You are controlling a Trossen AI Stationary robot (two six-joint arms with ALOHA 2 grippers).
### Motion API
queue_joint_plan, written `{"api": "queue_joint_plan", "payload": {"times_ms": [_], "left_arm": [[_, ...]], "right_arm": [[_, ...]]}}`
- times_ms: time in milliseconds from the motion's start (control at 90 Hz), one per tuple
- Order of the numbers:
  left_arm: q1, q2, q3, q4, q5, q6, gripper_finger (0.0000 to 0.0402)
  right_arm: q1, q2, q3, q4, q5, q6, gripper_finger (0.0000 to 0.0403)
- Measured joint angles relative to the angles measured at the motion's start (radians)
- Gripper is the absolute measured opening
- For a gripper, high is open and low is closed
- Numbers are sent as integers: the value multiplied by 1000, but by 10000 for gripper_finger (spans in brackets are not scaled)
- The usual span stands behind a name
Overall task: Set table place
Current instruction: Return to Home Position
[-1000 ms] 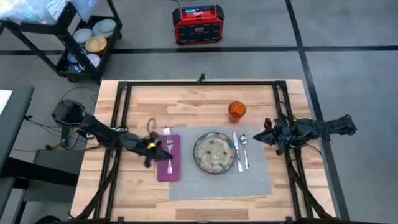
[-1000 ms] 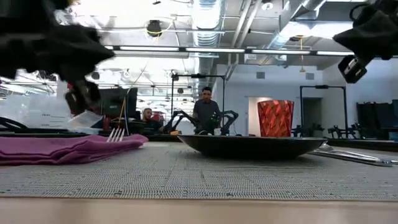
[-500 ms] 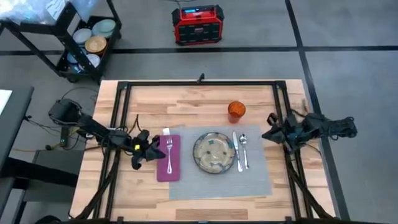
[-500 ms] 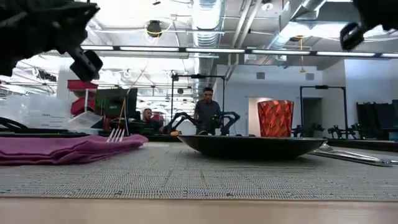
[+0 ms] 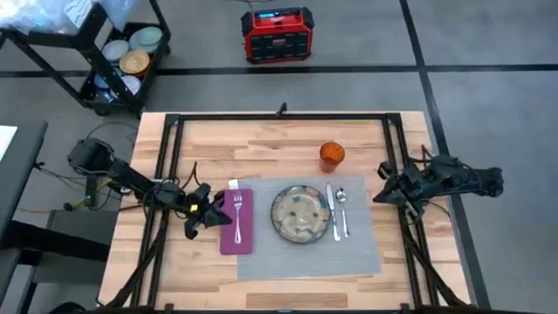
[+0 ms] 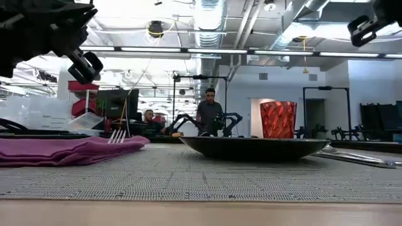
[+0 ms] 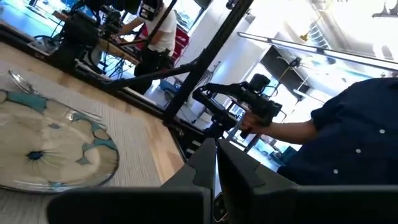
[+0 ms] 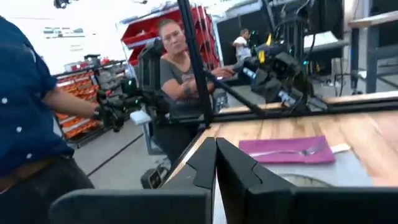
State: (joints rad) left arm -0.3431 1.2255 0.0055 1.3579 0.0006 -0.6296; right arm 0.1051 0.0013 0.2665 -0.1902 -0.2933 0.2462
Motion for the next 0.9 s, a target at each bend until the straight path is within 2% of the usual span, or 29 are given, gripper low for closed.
{"api": "queue_joint_plan", "payload": {"times_ms": [89,244,400,544,667,811,900], "left_arm": [[-18,0,0,0,0,4,0],[-38,0,0,5,-11,25,0],[-39,0,0,20,-14,74,0],[-39,0,-1,25,-16,194,0],[-39,0,-1,27,-16,286,0],[-26,0,-1,12,-16,258,0],[-23,0,-1,-11,-17,235,0]], "right_arm": [[0,0,-77,88,-27,25,0],[0,0,-263,396,-63,67,0],[-3,1,-259,432,-87,46,0],[-9,1,-259,476,-88,22,0],[-23,0,-260,555,-48,24,0],[-52,1,-260,545,-36,42,0],[-67,1,-260,474,-35,73,0]]}}
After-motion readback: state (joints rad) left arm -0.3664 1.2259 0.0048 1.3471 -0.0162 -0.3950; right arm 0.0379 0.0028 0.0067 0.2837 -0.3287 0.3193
